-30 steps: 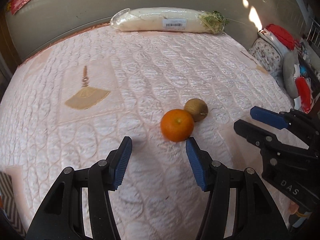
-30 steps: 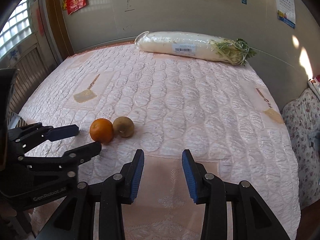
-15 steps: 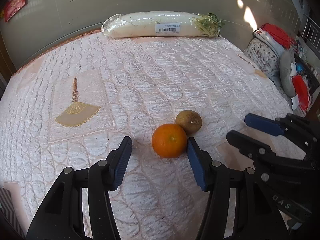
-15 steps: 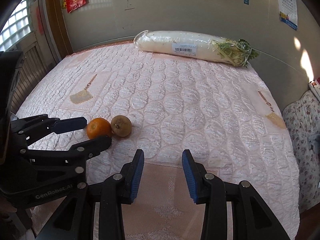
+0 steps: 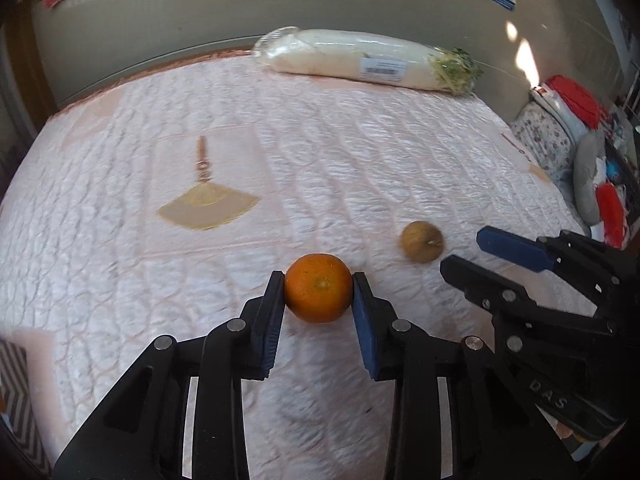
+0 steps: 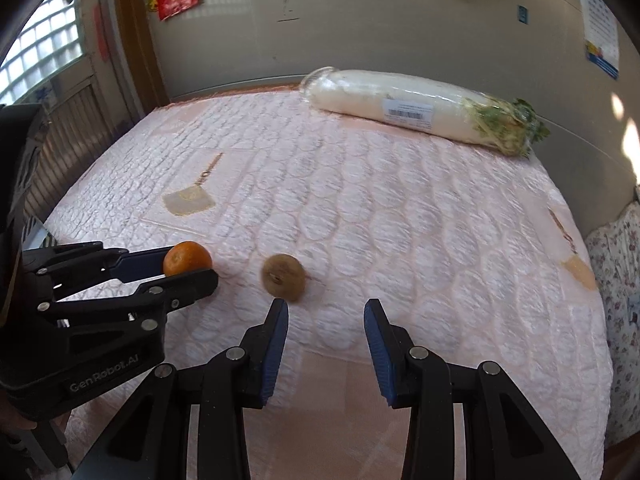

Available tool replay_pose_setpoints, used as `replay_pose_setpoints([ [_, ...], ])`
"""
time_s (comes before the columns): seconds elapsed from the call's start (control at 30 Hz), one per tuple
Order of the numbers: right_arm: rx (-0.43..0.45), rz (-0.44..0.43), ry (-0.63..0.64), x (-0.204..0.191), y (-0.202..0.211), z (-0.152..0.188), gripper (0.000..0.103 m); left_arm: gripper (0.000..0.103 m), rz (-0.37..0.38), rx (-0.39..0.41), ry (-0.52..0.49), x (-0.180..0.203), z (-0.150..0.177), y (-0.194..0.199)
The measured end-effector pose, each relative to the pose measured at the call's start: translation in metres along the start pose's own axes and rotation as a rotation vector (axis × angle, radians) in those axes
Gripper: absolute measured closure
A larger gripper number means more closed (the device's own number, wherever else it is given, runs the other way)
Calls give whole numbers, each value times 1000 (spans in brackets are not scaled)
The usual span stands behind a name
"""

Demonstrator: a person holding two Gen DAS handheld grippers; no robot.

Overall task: Organize fruits
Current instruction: 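Grasp the orange with the left tool while the right tool grasps the brown fruit, then carry the orange with the left tool while the right tool carries the brown fruit over the tray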

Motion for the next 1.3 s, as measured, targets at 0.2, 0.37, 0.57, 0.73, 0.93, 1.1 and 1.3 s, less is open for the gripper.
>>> replay_pose_setpoints([
  [0.2, -20, -35, 47, -24, -18, -8, 65, 71, -37, -3, 29, -14, 18, 15],
  [0.37, -23, -22, 23, -28, -26, -7, 77, 71, -55, -6, 61, -24, 34, 29],
  [0.57, 28, -43, 14, -50, 3, 0, 77, 71, -103, 24, 97, -47, 55, 60],
  [0.73, 66, -99, 31, -96, 28, 13, 77, 71, -166, 44, 130, -75, 84, 96],
  [0.93, 77, -170, 93, -168, 44, 37, 77, 71, -230, 69, 160, -108, 119, 134],
  [1.1, 69, -220, 170, -229, 53, 55, 77, 71, -290, 92, 206, -143, 146, 165],
  [1.3, 65, -276, 260, -292, 59, 69, 77, 71, -356, 99, 277, -187, 179, 193],
])
Point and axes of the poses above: each gripper's, at about its wrist camera, not at the fingertips, and y roughly against the way its jaws point, x to its right, z to its underside, the point moved 9 cm from there along -y, roughly the way its jaws point, and after that the axes turned 8 degrees about -y, right-handed, at the moved point
